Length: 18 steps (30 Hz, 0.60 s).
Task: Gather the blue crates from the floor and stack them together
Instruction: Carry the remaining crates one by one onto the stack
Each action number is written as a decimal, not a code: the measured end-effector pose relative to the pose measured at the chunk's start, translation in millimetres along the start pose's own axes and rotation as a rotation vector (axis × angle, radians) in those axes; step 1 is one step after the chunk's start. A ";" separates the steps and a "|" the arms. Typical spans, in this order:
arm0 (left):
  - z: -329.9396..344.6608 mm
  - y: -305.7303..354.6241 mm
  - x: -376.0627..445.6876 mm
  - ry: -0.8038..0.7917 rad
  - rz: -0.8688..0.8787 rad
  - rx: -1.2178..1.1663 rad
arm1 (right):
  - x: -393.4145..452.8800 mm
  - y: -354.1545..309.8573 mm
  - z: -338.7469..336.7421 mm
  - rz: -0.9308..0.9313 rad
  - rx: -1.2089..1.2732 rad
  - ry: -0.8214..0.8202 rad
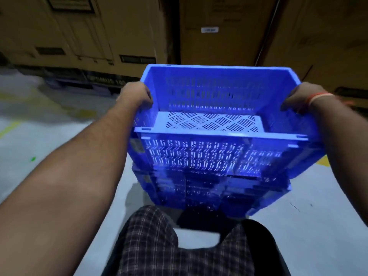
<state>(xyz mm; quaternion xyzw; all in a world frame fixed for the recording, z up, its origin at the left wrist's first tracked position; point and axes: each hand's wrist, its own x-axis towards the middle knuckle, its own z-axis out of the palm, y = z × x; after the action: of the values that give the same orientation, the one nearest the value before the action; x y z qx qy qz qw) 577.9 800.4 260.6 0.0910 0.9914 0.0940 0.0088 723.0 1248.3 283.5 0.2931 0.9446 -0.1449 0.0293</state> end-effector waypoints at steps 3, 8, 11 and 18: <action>-2.7 -0.6 -2.1 -0.003 0.014 0.003 | -7.6 -6.5 -0.2 0.025 0.022 -0.009; -5.2 -5.4 -1.0 -0.073 -0.010 -0.007 | -22.8 -17.4 -0.3 0.048 -0.016 0.013; -4.6 -5.0 4.2 -0.087 0.006 0.015 | -26.2 -19.2 -2.6 0.062 -0.020 0.000; -10.8 -5.6 3.6 -0.125 0.074 -0.047 | -47.9 -18.7 -1.1 0.113 0.020 -0.030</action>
<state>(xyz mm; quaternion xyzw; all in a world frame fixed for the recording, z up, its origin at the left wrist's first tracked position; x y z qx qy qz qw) 573.0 793.6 270.2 0.1331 0.9824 0.1117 0.0693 752.1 1207.9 296.1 0.3439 0.9246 -0.1567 0.0484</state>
